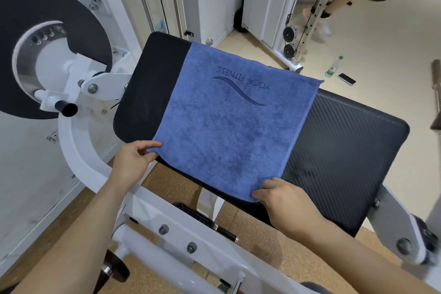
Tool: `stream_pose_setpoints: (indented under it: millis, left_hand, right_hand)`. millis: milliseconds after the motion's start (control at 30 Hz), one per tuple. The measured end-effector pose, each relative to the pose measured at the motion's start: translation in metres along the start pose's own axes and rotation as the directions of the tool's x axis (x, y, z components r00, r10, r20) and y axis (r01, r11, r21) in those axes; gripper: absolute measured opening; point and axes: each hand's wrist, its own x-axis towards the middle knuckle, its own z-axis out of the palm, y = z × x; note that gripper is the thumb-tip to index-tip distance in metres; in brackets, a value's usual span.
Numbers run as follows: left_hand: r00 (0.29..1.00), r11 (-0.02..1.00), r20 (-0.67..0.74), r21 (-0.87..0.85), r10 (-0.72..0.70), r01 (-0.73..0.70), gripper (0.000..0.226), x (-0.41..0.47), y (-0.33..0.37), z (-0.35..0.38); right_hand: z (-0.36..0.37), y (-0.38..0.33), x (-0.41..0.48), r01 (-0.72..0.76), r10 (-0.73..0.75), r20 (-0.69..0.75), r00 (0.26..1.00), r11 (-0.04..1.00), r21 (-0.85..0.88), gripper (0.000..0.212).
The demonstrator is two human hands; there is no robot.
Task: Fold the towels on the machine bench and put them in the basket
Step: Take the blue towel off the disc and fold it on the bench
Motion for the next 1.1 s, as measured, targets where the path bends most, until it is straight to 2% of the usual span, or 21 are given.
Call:
stream_pose_setpoints:
  millis: [100,167,300,400,433,467,567,600,667,733,767,900,1033,1100]
  left_hand:
    - [0.989,0.965,0.067,0.217,0.135,-0.146,0.027,0.001,-0.005,-0.009]
    - [0.98,0.939,0.132,0.291,0.151,-0.184,0.026,0.001,-0.004,-0.016]
    - [0.97,0.971,0.243,0.231,-0.001,-0.057,0.016,0.003,0.01,-0.03]
    - [0.963,0.982,0.265,0.165,0.04,-0.086,0.017,0.013,0.028,-0.044]
    - [0.967,0.992,0.246,0.094,0.06,-0.086,0.016,0.017,0.037,-0.05]
    - [0.972,0.996,0.221,0.011,0.079,-0.083,0.015,0.023,0.048,-0.055]
    - [0.987,0.972,0.115,-0.219,0.11,-0.082,0.013,0.042,0.086,-0.056]
    - [0.991,0.957,0.076,-0.278,0.108,-0.083,0.012,0.05,0.099,-0.052]
    - [0.996,0.926,-0.007,-0.367,0.088,-0.084,0.008,0.068,0.121,-0.039]
    - [0.994,0.904,-0.07,-0.414,0.088,-0.109,0.007,0.087,0.137,-0.024]
    - [0.992,0.898,-0.085,-0.422,0.093,-0.121,0.007,0.096,0.144,-0.017]
    - [0.993,0.891,-0.104,-0.443,0.057,-0.097,0.007,0.129,0.153,0.004]
    - [0.979,0.964,-0.198,-0.247,0.051,-0.101,0.014,0.146,0.156,0.02]
    - [0.963,0.987,-0.254,-0.107,0.088,-0.118,0.018,0.146,0.161,0.025]
  right_hand:
    - [-0.004,0.003,-0.002,-0.029,0.027,0.046,0.999,0.999,0.033,0.024]
    - [-0.013,0.003,-0.004,-0.067,0.061,0.062,0.996,0.992,0.104,0.023]
    - [-0.041,0.004,-0.005,-0.153,0.104,0.165,0.981,0.935,0.321,0.023]
    - [-0.068,0.014,-0.001,-0.234,0.163,0.181,0.97,0.824,0.517,0.021]
    - [-0.078,0.017,0.001,-0.271,0.207,0.175,0.963,0.756,0.596,0.02]
    - [-0.089,0.021,0.004,-0.305,0.253,0.181,0.95,0.646,0.7,0.019]
    - [-0.117,0.029,0.019,-0.333,0.334,0.257,0.907,0.194,0.923,0.022]
    - [-0.124,0.034,0.024,-0.315,0.359,0.259,0.897,0.106,0.943,0.02]
    - [-0.135,0.043,0.037,-0.268,0.435,0.227,0.872,0.035,0.963,0.016]
    - [-0.14,0.054,0.051,-0.211,0.546,0.15,0.824,0.051,0.976,0.014]
    - [-0.141,0.06,0.058,-0.183,0.602,0.092,0.793,0.092,0.979,0.014]
    - [-0.143,0.078,0.082,-0.201,0.721,-0.139,0.679,0.364,0.909,0.016]
    - [-0.133,0.09,0.095,-0.346,0.705,-0.35,0.617,0.642,0.684,0.012]
    - [-0.125,0.095,0.1,-0.418,0.688,-0.404,0.603,0.704,0.575,0.014]
